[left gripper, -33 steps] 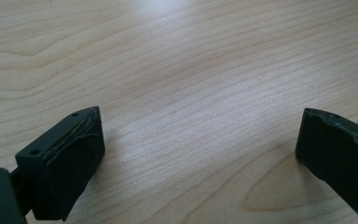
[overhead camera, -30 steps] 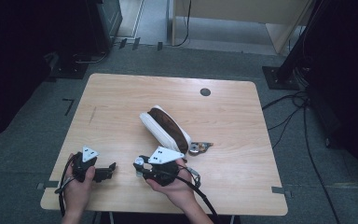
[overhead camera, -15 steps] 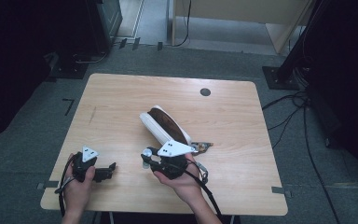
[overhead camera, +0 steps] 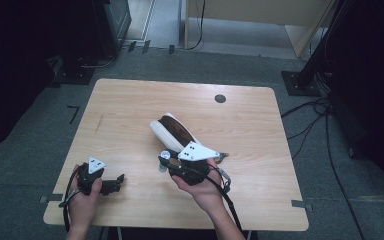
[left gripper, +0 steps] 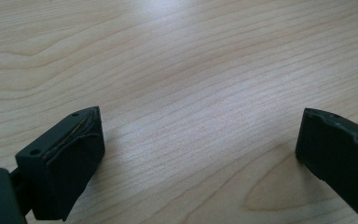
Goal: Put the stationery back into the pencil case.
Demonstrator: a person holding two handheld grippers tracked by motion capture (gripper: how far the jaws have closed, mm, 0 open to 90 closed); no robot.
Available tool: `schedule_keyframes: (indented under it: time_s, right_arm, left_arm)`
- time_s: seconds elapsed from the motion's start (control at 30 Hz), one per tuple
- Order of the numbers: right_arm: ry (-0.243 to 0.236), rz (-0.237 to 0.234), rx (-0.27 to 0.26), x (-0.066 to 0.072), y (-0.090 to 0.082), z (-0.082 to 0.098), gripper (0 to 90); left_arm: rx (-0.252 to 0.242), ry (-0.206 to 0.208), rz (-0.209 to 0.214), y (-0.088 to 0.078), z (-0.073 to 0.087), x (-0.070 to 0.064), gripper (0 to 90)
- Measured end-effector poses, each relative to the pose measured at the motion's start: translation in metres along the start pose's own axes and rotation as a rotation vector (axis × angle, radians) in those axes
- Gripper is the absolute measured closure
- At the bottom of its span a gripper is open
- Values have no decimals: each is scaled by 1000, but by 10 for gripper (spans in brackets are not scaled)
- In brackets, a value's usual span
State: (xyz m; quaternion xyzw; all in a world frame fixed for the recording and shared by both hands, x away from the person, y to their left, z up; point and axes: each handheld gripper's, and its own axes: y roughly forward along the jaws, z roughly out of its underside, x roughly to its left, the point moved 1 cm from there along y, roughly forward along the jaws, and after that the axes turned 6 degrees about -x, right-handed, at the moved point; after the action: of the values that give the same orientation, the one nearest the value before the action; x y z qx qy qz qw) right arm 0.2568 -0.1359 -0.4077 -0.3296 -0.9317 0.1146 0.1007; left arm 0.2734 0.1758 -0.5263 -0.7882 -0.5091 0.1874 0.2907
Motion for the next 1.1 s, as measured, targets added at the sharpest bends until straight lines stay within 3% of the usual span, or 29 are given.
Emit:
schedule_keyframes:
  time_s: [0.53, 1.1]
  right_arm:
    - [0, 72, -61, -23, -22, -23, 666]
    - [15, 151, -94, -48, -41, -32, 666]
  left_arm:
    - [1, 2, -2, 0, 0, 0, 14]
    - [1, 2, -2, 0, 0, 0, 14]
